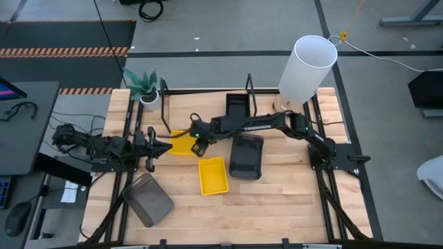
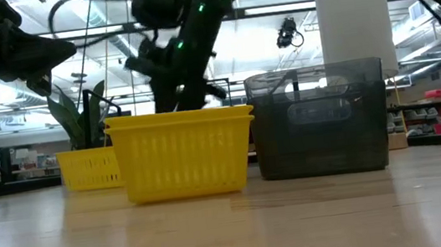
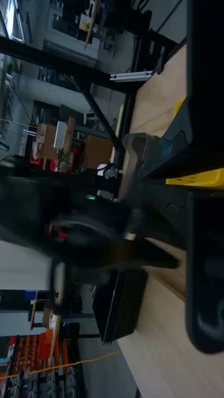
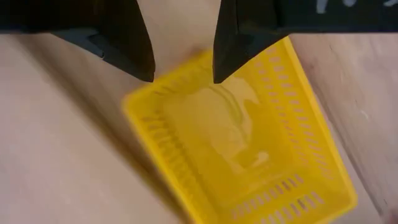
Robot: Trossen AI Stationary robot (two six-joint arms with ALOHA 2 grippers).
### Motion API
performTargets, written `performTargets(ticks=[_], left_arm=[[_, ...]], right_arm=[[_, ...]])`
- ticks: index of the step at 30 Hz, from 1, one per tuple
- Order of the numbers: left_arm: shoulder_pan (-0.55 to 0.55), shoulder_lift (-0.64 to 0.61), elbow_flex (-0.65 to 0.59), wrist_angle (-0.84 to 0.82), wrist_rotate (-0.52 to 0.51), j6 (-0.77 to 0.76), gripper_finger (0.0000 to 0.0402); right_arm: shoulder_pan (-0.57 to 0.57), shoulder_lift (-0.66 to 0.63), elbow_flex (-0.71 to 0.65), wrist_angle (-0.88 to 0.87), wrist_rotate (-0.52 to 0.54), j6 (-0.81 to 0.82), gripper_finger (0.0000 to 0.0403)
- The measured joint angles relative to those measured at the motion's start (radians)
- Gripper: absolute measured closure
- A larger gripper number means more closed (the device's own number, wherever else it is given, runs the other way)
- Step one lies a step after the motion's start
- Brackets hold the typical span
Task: Stack baskets on shelf by color
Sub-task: Stack the yellow bin on the yellow bin
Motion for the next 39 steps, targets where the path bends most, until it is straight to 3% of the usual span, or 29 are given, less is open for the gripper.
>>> performTargets(ticks=[15,20,29,39], left_arm=[[0.0,0.018,0.0,-0.002,0.0,0.0,0.0373],[0.0,0.02,0.0,0.0,0.0,0.0,0.0366],[0.0,0.02,0.0,0.0,0.0,0.0,0.0373],[0.0,0.02,0.0,0.0,0.0,0.0,0.0366]], right_arm=[[-0.037,0.052,0.0,0.038,-0.063,0.064,0.0242],[-0.053,0.052,0.0,0.044,-0.072,0.061,0.0281],[-0.068,0.052,0.0,0.072,-0.093,0.005,0.0387],[-0.071,0.053,0.0,0.136,-0.134,-0.059,0.0391]])
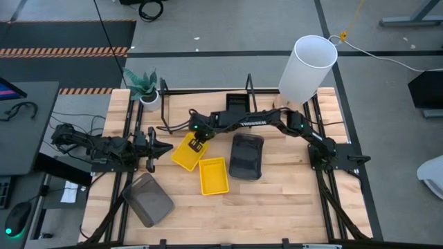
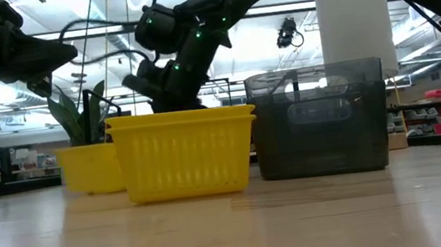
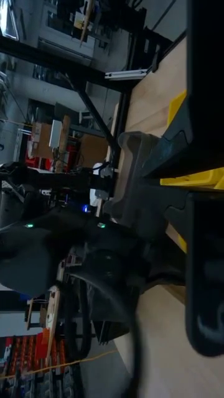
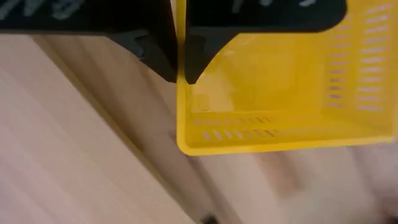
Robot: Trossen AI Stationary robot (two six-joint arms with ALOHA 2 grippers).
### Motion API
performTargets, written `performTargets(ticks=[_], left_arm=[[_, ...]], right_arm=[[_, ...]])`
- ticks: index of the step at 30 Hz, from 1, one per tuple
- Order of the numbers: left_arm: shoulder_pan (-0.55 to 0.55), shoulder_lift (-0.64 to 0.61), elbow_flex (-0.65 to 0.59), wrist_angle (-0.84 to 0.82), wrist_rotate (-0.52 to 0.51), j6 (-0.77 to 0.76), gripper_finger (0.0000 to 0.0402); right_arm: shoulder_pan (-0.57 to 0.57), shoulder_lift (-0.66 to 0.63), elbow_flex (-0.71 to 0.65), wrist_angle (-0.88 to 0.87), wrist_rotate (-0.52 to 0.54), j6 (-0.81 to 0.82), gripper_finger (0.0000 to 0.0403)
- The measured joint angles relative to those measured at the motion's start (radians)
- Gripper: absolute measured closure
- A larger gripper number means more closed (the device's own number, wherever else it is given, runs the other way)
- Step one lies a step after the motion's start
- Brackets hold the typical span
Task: Stack baskets on shelf by color
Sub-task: Stack the yellow bin on the yellow bin
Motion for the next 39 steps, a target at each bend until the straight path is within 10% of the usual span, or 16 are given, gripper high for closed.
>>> performTargets(ticks=[25,39], left_arm=[[0.0,0.0,0.0,0.001,0.0,0.0,0.0374],[0.0,0.0,0.0,0.0,0.0,0.0,0.0371]], right_arm=[[0.076,-0.232,0.006,-0.152,-0.356,-0.106,0.0391],[0.109,-0.251,-0.027,-0.363,-0.288,-0.184,0.039]])
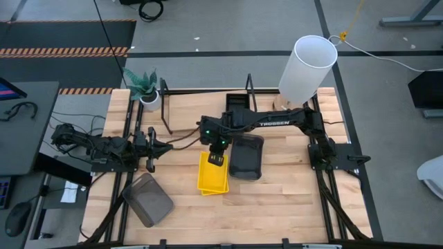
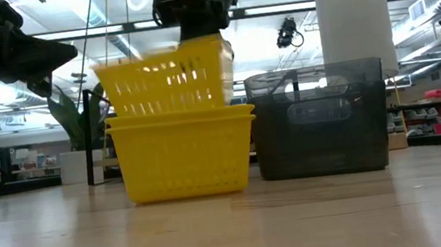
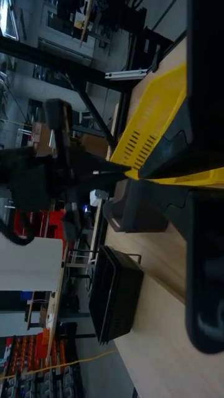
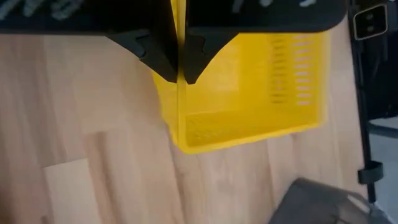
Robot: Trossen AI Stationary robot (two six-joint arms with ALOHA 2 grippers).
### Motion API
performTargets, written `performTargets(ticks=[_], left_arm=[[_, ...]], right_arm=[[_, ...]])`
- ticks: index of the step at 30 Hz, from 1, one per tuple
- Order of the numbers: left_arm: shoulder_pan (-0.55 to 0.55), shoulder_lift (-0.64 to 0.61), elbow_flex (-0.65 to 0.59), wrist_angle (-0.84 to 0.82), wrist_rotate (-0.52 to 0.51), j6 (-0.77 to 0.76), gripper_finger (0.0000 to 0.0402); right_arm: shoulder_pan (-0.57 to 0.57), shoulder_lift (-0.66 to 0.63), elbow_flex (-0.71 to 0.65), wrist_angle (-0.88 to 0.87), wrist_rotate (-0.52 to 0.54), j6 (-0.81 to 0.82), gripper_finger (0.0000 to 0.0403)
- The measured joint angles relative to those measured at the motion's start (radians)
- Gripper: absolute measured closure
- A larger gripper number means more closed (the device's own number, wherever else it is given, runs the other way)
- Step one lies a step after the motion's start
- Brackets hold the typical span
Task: Stack baskets on shelf by color
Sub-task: Stack the yellow bin on the yellow bin, then put the stacked yellow bins on the shelf
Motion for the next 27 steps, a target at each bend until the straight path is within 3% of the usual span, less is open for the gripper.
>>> performTargets(ticks=[13,22,27], left_arm=[[0.0,0.0,0.0,0.0,0.0,0.0,0.0366],[0.0,0.0,0.0,0.0,0.0,0.0,0.0373],[0.0,0.0,0.0,0.0,0.0,0.0,0.0367]], right_arm=[[0.033,0.0,-0.109,0.083,0.026,-0.034,0.0384],[0.036,0.0,-0.122,0.082,0.082,-0.032,0.0332],[0.035,0.002,-0.063,0.048,0.071,-0.006,0.0306]])
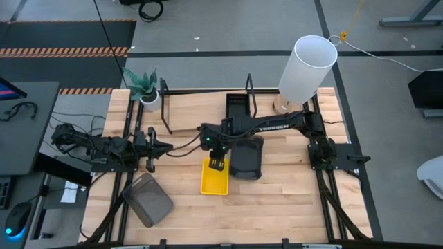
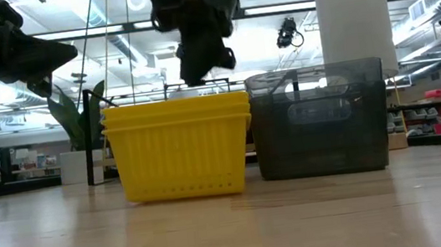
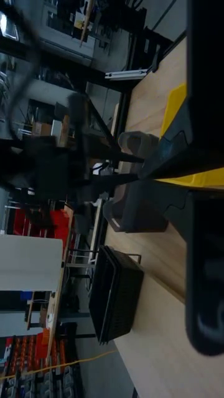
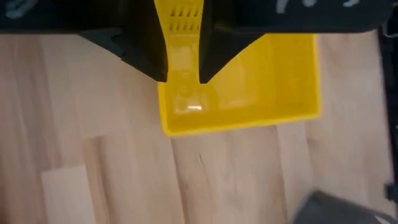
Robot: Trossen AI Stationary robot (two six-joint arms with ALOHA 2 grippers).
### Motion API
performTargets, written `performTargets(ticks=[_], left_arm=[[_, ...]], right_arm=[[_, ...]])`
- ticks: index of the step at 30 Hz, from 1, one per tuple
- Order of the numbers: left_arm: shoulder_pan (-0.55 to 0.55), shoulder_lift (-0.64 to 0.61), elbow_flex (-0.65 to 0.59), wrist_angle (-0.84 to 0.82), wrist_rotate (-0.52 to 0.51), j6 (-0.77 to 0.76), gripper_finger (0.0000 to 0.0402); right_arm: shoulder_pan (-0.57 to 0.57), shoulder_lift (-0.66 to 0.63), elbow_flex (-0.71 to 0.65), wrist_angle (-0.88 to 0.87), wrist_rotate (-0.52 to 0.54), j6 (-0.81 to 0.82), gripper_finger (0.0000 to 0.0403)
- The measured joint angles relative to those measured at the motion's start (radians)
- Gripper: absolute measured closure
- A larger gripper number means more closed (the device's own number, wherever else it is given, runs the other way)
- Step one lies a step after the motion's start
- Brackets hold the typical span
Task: Stack baskets on shelf by color
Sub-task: Put the stacked yellow bins on the shelf
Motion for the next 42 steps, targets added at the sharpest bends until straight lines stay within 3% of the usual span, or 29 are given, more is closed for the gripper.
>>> performTargets(ticks=[5,13,25,29,36,42], left_arm=[[0.0,0.0,0.0,0.0,0.0,0.0,0.0368],[0.0,0.0,0.0,0.0,0.0,0.0,0.0373],[0.0,0.0,0.0,0.0,0.0,0.0,0.0371],[0.0,0.0,0.0,0.0,0.0,0.0,0.0374],[0.0,0.0,0.0,0.0,0.0,0.0,0.0366],[0.0,0.0,0.0,0.0,0.0,0.0,0.037]], right_arm=[[0.017,0.0,0.049,0.009,0.003,0.001,0.0294],[0.147,0.0,0.031,0.096,0.014,0.028,0.0292],[0.318,0.0,0.028,0.154,0.246,0.106,0.0292],[0.356,0.0,-0.039,0.216,0.33,0.099,0.0292],[0.368,0.001,-0.169,0.332,0.321,0.102,0.0288],[0.367,0.001,-0.235,0.372,0.316,0.104,0.0262]])
